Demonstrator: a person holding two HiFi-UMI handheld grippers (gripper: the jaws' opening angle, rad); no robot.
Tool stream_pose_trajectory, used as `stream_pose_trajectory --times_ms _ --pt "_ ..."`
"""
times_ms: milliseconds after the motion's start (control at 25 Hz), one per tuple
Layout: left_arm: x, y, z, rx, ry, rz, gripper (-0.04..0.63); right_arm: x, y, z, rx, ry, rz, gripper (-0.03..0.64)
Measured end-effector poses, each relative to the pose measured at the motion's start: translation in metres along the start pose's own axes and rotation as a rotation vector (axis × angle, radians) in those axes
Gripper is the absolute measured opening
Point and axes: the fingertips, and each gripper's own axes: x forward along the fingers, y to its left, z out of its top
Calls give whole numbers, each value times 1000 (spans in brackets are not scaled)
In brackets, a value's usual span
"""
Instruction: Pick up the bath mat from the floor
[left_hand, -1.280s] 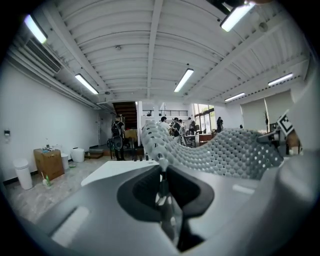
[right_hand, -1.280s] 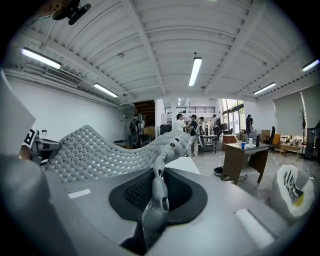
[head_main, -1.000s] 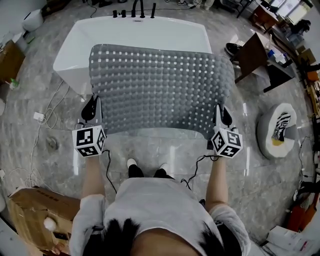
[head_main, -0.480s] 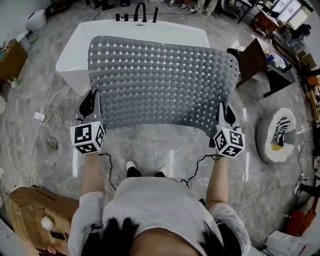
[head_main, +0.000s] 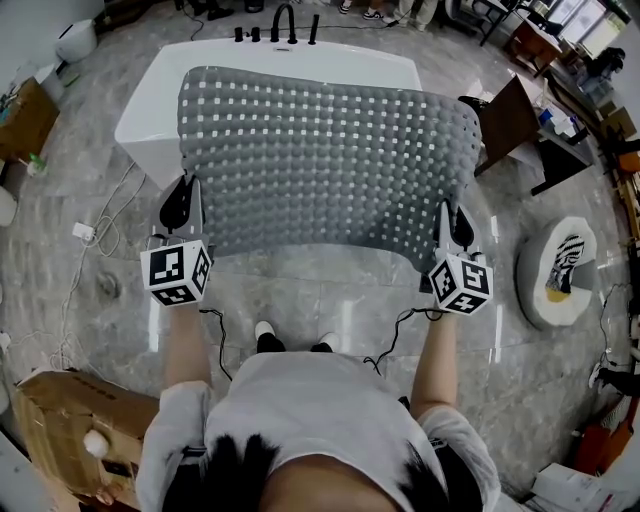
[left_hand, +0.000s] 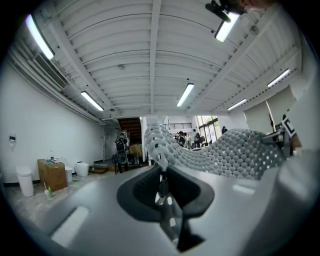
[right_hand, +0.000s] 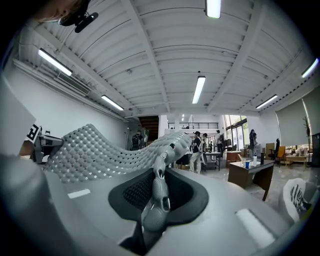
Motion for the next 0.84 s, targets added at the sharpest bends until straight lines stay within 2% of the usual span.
stream_pose_trajectory --times_ms 840 --pt "-11 0 13 -5 -27 11 41 -10 3 12 8 -35 6 60"
